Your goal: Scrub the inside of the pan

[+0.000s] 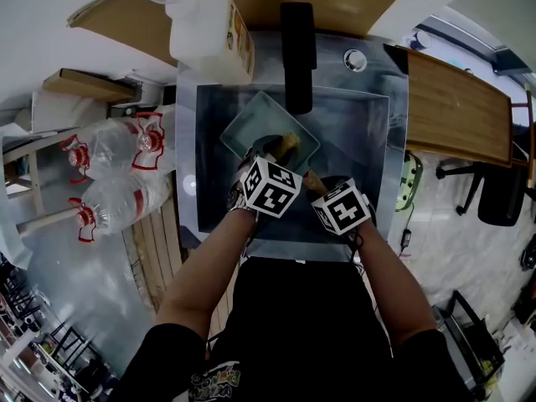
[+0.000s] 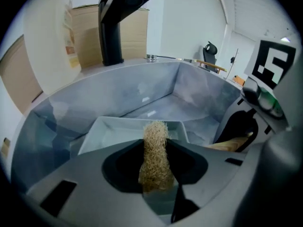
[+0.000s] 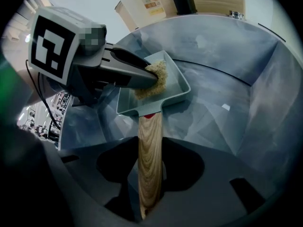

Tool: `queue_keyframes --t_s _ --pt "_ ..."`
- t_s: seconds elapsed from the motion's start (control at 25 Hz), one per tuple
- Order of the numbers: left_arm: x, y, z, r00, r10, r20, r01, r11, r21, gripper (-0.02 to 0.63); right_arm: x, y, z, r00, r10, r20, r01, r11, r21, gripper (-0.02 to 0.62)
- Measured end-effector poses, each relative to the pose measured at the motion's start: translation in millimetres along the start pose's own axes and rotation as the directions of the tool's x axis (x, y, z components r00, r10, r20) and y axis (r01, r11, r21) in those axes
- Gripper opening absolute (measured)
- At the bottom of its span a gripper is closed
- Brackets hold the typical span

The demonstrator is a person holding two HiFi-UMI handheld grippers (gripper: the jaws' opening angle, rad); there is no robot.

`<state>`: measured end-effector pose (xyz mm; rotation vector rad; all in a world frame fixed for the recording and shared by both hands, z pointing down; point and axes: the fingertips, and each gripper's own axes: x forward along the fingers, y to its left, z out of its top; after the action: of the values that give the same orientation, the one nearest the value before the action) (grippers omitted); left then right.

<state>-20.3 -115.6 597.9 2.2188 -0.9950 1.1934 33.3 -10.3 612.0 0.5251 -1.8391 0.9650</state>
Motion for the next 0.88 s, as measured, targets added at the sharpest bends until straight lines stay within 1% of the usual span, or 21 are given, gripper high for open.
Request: queue_keyframes --t_s 0.16,0.28,0.4,0.52,0.64,0.88 --pt "10 -18 -1 0.996 -0.085 -0.012 0.085 0.996 -0.029 0.144 0 0 0 1.000 0.002 -0.001 -0.002 1.000 0.001 0.160" --pt "17 -22 -6 0.995 -0.099 -0.028 0.099 0.995 -0.033 0.144 0 0 0 1.000 0.001 0.001 -0.001 1.000 0.002 0.160" --pt "22 -22 -10 0.995 -0.092 -0.041 0.091 0.996 -0.020 0.144 0 0 0 1.000 0.003 0.002 -0.003 1.000 0.003 0.160" --pt "24 -22 -9 0.997 -0.069 -0.042 0.070 0.997 0.016 0.144 0 -1 0 1.000 0.003 0.002 -0.003 1.000 0.005 0.160" --pt "25 -19 -8 0.998 -0.048 -0.040 0.049 0.998 0.030 0.144 0 0 0 1.000 0.005 0.001 -0.005 1.000 0.006 0.160" --pt "27 4 -7 0.999 0.006 -0.033 -0.004 0.999 0.045 0.144 0 0 0 1.000 0.006 0.002 -0.006 1.000 0.012 0.160"
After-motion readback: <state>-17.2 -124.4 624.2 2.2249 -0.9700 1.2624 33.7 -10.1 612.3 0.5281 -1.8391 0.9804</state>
